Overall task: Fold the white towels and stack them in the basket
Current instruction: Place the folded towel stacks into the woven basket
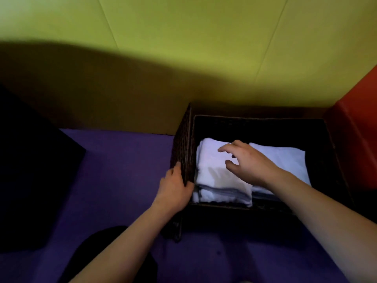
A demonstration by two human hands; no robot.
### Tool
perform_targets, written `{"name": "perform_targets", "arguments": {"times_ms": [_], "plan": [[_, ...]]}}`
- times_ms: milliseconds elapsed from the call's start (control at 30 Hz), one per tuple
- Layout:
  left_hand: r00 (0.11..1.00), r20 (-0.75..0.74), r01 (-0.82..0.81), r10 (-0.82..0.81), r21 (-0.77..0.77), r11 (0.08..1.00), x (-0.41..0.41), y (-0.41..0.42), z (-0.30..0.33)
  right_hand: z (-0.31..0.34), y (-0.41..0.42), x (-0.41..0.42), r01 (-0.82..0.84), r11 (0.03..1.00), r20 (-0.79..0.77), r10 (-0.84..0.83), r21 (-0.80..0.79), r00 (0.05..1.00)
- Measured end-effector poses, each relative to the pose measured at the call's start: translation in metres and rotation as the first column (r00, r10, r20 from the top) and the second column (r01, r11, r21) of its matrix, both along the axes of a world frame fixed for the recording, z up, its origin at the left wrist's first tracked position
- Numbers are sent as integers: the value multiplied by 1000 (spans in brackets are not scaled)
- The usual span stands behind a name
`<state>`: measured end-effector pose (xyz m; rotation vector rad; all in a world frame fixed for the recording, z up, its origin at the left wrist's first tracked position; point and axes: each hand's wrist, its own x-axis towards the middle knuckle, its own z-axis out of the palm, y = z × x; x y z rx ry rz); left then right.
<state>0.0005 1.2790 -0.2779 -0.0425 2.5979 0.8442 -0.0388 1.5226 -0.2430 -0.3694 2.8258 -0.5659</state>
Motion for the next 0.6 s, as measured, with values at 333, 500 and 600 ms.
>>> {"name": "perform_targets", "arguments": {"times_ms": [333, 500, 600], "plan": [[985, -118, 107, -128, -168, 980, 37, 15, 15, 6, -2, -4, 140, 970, -26, -148, -201, 989], [910, -283, 210, -304, -318, 925, 66, 25, 6, 29, -4, -27, 476, 620, 102, -539, -623, 836], [901, -311, 195, -301, -330, 924, 79, 31, 11, 49, -2, -45, 516, 466, 193, -580, -719, 792]]}}
